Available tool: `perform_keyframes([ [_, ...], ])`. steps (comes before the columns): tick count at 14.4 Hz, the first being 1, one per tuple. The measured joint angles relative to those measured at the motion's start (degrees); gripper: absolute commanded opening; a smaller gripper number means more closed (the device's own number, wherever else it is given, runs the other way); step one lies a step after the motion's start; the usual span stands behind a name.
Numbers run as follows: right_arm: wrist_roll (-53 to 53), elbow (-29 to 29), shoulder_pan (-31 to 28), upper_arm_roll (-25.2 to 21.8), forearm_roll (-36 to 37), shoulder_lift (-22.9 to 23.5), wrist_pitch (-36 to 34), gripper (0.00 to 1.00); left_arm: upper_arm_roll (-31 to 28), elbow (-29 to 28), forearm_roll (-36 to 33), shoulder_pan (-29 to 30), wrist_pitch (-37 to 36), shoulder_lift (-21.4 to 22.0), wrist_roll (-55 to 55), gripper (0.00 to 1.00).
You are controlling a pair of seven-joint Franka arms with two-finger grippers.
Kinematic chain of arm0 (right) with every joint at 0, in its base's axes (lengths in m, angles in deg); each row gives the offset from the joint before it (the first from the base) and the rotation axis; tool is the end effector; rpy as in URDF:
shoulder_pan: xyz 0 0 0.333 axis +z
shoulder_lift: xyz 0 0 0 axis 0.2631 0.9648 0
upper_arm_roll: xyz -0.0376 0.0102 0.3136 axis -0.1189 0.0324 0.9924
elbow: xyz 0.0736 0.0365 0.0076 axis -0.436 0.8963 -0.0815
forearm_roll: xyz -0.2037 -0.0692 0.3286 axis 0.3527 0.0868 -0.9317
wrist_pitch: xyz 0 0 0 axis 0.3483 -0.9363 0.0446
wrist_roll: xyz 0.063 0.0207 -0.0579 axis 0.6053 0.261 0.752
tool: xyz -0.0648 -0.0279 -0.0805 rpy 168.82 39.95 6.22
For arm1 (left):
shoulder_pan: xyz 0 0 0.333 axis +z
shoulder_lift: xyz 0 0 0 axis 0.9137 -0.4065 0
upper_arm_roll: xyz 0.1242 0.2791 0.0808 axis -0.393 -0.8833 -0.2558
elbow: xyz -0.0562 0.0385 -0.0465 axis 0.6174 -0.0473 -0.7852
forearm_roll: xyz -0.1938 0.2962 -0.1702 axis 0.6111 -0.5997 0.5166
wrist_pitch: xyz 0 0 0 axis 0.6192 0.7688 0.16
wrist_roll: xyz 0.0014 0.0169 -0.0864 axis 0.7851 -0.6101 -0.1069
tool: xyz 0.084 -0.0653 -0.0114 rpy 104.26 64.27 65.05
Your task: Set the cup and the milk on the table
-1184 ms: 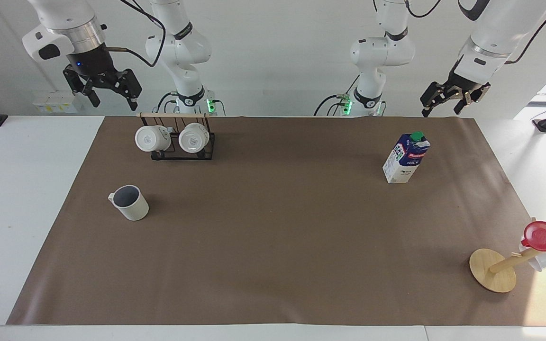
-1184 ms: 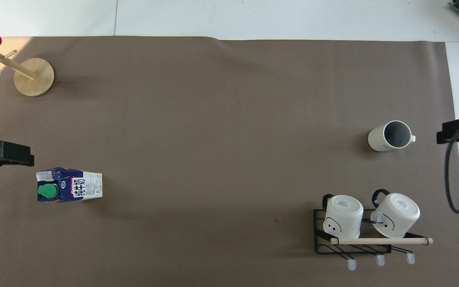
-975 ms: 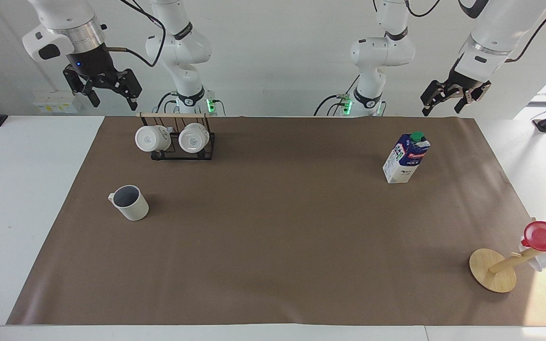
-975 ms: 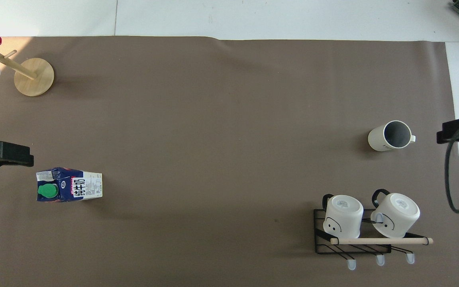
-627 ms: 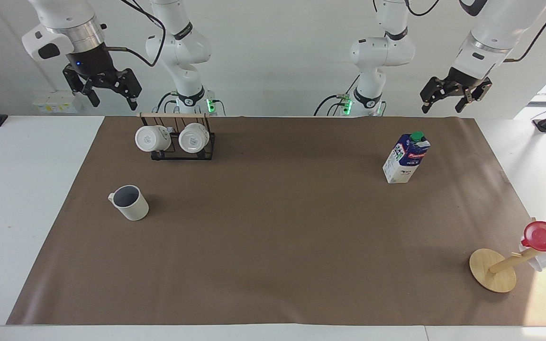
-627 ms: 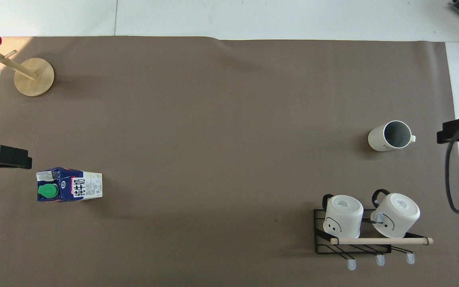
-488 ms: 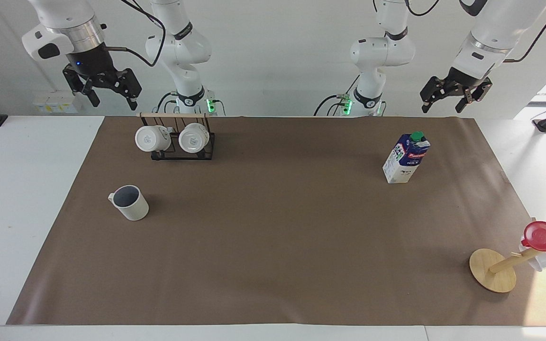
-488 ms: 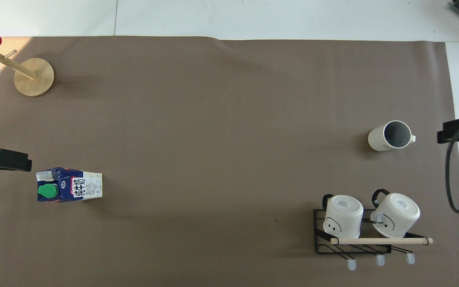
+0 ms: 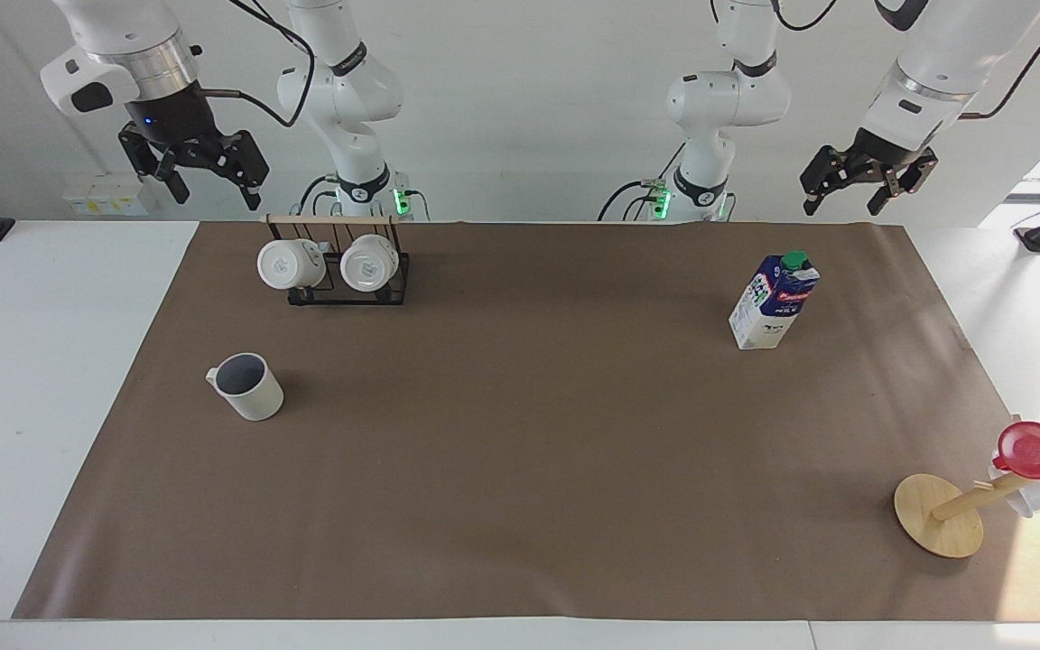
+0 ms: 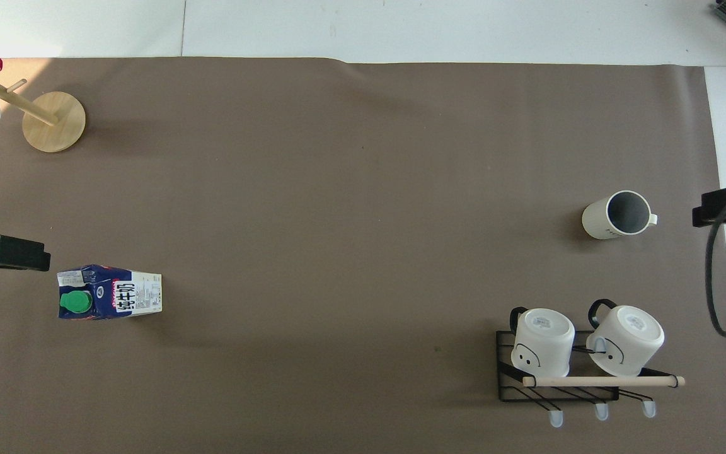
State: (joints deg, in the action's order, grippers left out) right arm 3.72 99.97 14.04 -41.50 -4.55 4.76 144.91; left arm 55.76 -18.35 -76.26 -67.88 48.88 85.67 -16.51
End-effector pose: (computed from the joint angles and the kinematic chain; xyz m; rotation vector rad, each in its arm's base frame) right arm 0.5274 -0.0148 0.6797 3.1126 -0.1880 0.0128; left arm 0.4887 -0.0315 0.6390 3.1284 -0.0705 -0.0594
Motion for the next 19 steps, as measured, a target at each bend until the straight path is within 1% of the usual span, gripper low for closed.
perform_keyframes([
  [11, 0.00, 0.01, 0.08, 0.07, 0.00, 0.20, 4.19, 1.00, -0.01, 0.00, 0.00, 0.00, 0.00, 0.00, 0.04, 1.00],
  [19, 0.00, 0.02, -0.24, 0.01, 0.00, 0.63, 4.56, 1.00, -0.02, 0.00, 0.00, 0.00, -0.03, 0.00, 0.15, 1.00],
])
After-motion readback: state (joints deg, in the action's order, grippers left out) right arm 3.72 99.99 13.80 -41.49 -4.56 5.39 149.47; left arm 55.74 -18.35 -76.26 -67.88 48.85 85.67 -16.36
